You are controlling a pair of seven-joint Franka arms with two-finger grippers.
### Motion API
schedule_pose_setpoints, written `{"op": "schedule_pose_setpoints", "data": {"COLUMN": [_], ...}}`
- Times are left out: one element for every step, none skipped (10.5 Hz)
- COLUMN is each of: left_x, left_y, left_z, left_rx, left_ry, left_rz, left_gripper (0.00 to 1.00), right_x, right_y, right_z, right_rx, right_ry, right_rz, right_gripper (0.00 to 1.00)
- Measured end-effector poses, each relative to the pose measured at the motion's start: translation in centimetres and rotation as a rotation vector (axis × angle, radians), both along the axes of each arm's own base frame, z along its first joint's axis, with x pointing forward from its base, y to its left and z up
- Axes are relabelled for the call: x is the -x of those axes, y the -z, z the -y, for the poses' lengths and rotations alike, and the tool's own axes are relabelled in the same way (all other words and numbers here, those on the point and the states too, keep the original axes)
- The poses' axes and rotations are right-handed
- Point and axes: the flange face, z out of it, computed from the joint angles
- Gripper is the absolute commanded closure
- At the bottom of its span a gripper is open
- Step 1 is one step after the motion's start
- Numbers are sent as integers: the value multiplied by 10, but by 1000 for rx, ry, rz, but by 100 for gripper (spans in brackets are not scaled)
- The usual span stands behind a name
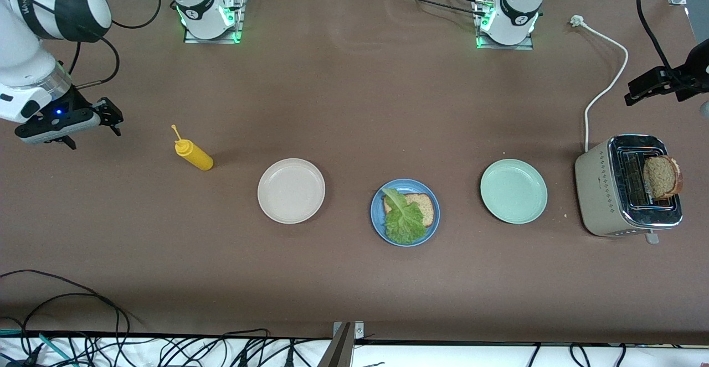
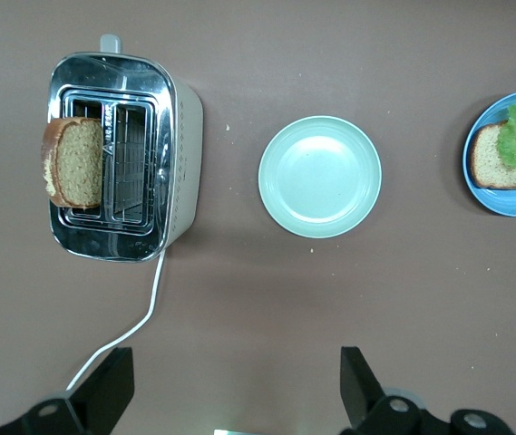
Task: Make sandwich in blue plate with both arms
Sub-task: 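Lower the right gripper beside the yellow mustard bottle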
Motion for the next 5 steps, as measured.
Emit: {"op": "schedule_pose_setpoints", "data": {"left_x": [0, 0, 0, 0, 0], "left_y": [0, 0, 0, 0, 0], "left_z": [0, 0, 0, 0, 0], "left_rx": [0, 0, 0, 0, 0], "left_ry": [0, 0, 0, 0, 0], "left_rz": [0, 0, 0, 0, 0], "left_gripper": [0, 0, 0, 0, 0], "right_x": [3, 5, 7, 7, 6], "right_y": [6, 12, 15, 16, 15], "right_z": [8, 13, 16, 16, 15], "right_rx": [-55, -93, -110, -114, -120], "right_ry": [-22, -39, -47, -47, -46], "right_rz": [-5, -6, -7, -5, 1], "right_gripper": [0, 0, 0, 0, 0]}}
